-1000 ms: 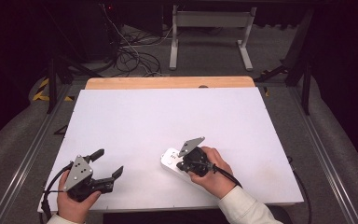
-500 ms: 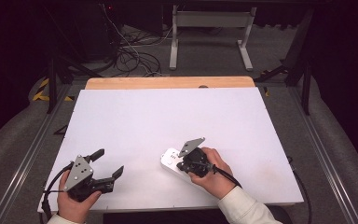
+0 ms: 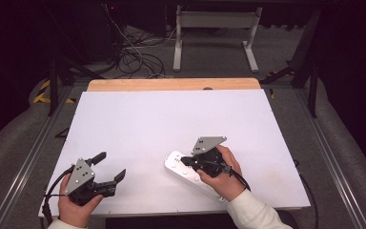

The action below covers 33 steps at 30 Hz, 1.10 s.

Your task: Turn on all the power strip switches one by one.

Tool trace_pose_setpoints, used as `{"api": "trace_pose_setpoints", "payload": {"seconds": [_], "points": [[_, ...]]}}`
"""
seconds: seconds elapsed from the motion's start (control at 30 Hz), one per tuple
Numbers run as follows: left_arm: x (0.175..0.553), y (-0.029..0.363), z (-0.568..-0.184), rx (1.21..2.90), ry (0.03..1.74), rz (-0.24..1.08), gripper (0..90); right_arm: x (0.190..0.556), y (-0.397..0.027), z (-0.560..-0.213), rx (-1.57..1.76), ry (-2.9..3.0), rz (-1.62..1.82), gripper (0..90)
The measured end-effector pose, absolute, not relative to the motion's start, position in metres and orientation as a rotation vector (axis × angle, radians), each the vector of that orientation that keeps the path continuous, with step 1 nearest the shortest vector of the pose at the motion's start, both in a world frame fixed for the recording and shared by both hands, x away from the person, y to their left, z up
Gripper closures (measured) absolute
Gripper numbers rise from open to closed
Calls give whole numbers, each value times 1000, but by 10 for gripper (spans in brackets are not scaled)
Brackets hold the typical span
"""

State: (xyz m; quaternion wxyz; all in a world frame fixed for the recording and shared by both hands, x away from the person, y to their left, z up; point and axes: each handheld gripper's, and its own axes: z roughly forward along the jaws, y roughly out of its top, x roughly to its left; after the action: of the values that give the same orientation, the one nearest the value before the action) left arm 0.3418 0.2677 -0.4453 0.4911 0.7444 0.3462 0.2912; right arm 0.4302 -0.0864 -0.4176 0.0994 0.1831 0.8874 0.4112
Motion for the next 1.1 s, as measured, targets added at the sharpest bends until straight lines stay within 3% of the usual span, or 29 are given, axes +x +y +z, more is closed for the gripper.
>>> {"api": "trace_pose_setpoints", "payload": {"seconds": [1.1], "points": [[342, 268, -445, 1814, 832, 714, 156, 453, -51, -438, 577, 2711, 1184, 900]]}}
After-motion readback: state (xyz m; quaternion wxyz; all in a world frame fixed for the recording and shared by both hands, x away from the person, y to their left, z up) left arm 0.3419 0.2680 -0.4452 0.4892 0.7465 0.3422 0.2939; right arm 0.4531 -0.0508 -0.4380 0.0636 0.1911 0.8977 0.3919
